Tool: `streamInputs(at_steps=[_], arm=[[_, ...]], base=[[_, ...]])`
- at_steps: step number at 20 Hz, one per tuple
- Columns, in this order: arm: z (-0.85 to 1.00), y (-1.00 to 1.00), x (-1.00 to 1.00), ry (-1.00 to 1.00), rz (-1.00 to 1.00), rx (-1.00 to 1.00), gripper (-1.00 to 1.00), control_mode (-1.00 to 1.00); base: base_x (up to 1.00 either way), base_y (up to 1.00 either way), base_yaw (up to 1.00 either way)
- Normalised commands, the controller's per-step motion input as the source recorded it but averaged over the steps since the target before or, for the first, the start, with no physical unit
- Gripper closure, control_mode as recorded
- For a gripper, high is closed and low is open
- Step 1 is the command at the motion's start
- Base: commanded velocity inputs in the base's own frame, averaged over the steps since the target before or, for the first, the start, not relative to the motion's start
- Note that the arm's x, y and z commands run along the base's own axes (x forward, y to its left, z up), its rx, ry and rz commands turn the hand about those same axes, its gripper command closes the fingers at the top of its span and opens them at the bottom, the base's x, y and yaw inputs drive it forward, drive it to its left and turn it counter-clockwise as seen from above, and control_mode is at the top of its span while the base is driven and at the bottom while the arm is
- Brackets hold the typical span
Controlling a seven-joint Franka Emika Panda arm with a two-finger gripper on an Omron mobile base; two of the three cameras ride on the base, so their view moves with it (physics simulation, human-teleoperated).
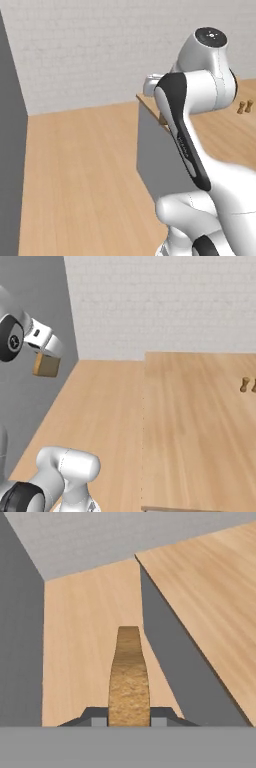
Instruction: Start the toaster. Once the lever pops up, take the bread to the plate on the dining counter.
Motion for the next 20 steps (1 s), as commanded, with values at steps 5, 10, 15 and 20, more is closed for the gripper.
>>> streamInputs(at_steps=[5, 10, 15, 20], arm=[[0.0, 0.0, 0.0, 0.0, 0.0, 0.0, 1.0, 1.0], [0.0, 0.0, 0.0, 0.0, 0.0, 0.0, 1.0, 1.0], [0.0, 0.0, 0.0, 0.0, 0.0, 0.0, 1.0, 1.0], [0.0, 0.0, 0.0, 0.0, 0.0, 0.0, 1.0, 1.0]], base=[[1.0, 0.5, -0.12], [1.0, 0.65, -0.16], [1.0, 0.61, -0.17], [1.0, 0.59, -0.18]])
